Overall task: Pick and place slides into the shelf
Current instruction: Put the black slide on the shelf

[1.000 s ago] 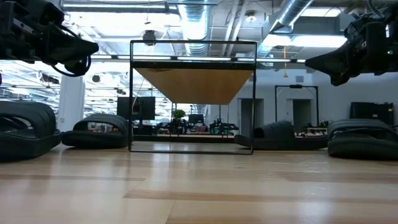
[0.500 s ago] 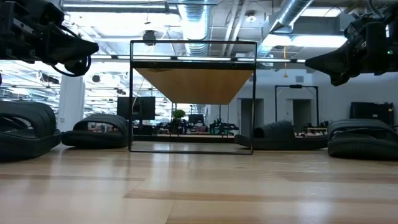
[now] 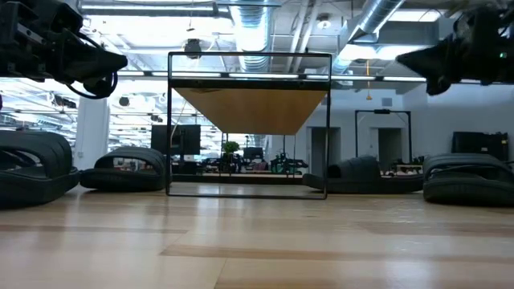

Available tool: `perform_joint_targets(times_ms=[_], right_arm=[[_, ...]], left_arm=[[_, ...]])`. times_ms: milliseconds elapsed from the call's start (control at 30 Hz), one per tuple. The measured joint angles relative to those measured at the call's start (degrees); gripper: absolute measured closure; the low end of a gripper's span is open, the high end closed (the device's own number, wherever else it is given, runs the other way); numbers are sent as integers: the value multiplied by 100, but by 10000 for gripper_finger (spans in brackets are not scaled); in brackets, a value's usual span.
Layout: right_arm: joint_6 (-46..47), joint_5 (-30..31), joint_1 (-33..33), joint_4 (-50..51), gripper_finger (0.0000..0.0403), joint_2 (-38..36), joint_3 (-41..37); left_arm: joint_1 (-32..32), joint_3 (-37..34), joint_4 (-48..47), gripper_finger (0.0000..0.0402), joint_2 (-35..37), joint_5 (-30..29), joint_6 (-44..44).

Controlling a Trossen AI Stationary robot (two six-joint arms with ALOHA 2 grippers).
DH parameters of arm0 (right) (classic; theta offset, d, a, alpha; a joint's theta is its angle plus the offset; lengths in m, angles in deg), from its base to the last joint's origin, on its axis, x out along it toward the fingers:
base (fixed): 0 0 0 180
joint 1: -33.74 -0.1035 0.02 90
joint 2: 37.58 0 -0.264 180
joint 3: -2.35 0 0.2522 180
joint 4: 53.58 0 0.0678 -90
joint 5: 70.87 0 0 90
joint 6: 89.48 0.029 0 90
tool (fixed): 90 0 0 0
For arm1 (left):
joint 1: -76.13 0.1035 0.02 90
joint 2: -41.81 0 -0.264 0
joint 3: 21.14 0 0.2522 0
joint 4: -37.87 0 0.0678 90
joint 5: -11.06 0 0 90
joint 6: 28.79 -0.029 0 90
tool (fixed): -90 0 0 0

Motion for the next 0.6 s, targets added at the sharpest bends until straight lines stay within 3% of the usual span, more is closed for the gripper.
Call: perform_joint_targets(times_ms=[367,600], right_arm=[[-21,44,16,-390,403,9,0],[-7,951,323,75,399,321,2]], left_arm=[[-1,0,2,401,1,0,-14],[-2,0,1,401,0,2,-6]])
